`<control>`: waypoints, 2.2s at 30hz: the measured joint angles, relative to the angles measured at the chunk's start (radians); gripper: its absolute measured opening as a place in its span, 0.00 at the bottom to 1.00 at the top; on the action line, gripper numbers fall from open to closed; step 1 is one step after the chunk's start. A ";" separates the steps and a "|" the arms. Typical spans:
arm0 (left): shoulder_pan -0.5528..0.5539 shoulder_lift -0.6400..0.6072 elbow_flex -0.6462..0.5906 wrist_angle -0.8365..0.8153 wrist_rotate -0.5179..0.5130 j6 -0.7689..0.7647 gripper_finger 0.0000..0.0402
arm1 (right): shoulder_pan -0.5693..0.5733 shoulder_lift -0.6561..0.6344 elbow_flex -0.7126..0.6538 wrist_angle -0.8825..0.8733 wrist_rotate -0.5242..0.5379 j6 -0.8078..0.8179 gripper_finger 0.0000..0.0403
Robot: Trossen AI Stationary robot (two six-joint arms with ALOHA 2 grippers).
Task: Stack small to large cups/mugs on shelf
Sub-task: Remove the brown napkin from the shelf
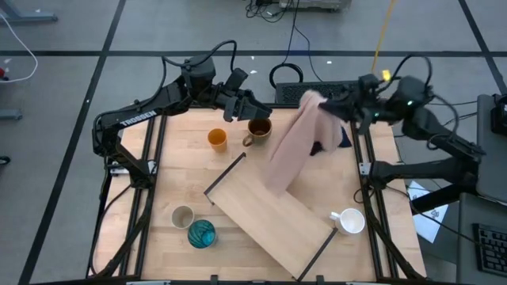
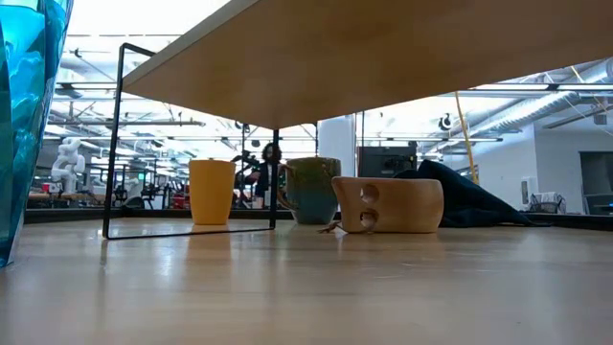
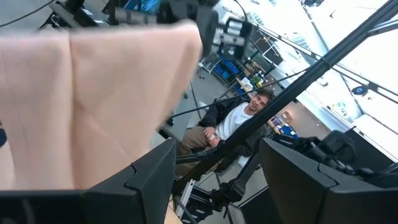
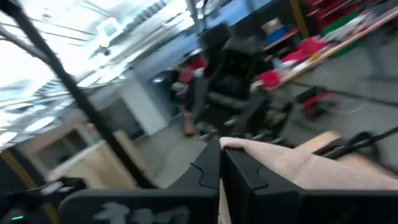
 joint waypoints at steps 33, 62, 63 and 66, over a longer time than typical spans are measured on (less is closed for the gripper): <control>0.000 0.000 0.000 -0.008 -0.010 0.004 0.58 | -0.382 0.078 0.153 -0.726 0.492 -0.388 0.00; -0.023 0.000 0.000 -0.008 -0.009 -0.009 0.58 | -0.386 0.380 -0.127 -0.760 0.257 -0.448 0.00; -0.023 0.000 0.000 -0.008 -0.009 -0.010 0.58 | -0.386 0.386 -0.147 -0.733 0.255 -0.447 0.00; -0.023 0.000 0.000 -0.008 -0.008 -0.010 0.58 | -0.396 0.406 -0.208 -0.666 0.255 -0.448 0.00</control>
